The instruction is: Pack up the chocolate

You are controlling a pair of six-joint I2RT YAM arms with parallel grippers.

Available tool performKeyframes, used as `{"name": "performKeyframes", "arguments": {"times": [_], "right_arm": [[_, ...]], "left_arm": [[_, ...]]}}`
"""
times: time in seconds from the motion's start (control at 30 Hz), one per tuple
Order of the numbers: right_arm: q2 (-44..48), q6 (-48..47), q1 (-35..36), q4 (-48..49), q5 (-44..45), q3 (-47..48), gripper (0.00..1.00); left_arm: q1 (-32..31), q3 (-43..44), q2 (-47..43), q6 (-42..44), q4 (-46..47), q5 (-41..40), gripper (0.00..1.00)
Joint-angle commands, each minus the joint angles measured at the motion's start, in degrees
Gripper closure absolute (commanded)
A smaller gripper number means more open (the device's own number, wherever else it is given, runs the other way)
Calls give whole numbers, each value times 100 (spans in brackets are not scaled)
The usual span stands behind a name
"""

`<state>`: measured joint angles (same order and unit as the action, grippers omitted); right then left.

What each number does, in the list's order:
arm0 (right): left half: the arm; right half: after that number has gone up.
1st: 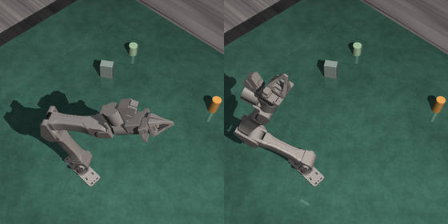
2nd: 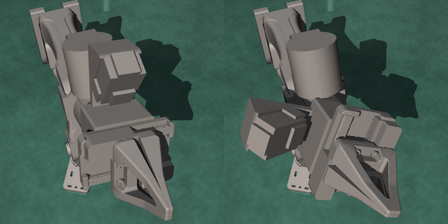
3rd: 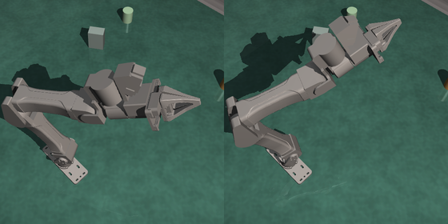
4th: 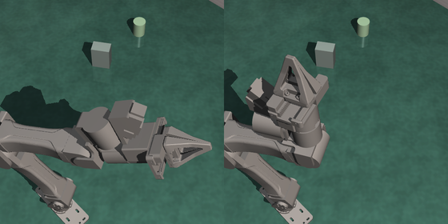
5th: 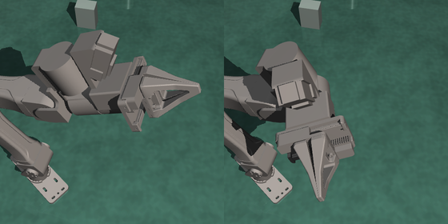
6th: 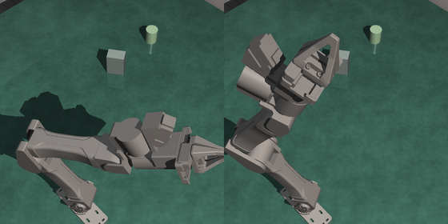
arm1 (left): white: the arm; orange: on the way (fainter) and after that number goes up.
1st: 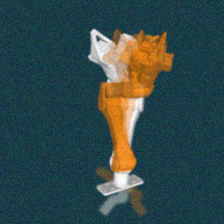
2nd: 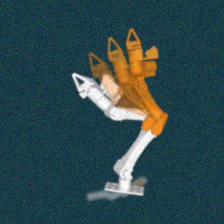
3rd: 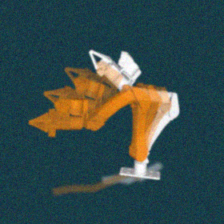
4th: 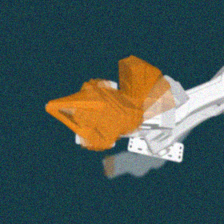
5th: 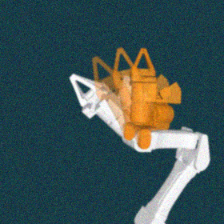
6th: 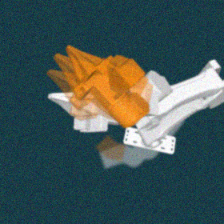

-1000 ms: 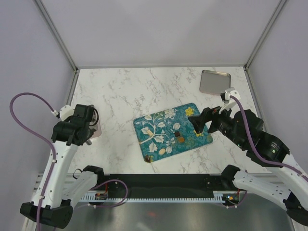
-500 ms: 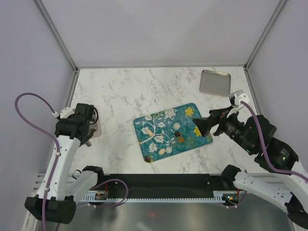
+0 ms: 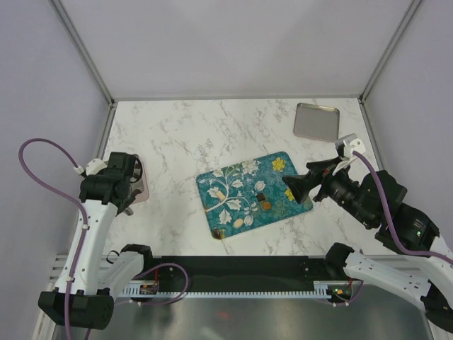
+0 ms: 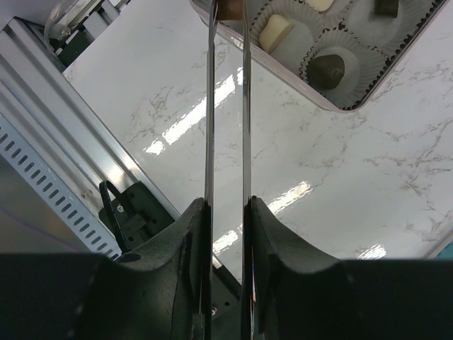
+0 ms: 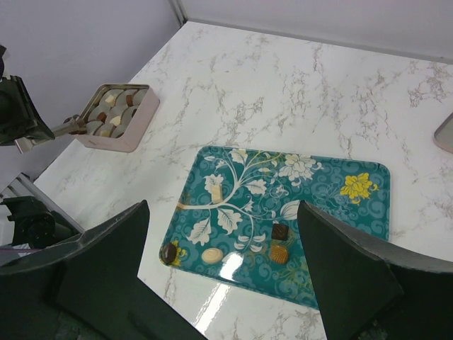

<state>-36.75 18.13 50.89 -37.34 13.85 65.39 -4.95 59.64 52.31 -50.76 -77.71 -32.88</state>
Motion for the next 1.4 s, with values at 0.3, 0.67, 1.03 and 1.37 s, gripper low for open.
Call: {"name": "performKeyframes", "arguments": {"times": [0.3,0.67,1.03,1.37], "right_arm": [[159,-134,35,-89,329,185,6],[160,-134,26,-159,373,185,5],[107,-38,26,-186,593,141,6],[-51,68,26,-177,1120,-96,6]], "left_arm": [[21,145,-46,-162,-1035,-210,61],[20,189,33,-136,-1035,-192,58],[20,1471,226,382,-1018,-52,61],[20,1499,332,1745,1212,2240,60]]}}
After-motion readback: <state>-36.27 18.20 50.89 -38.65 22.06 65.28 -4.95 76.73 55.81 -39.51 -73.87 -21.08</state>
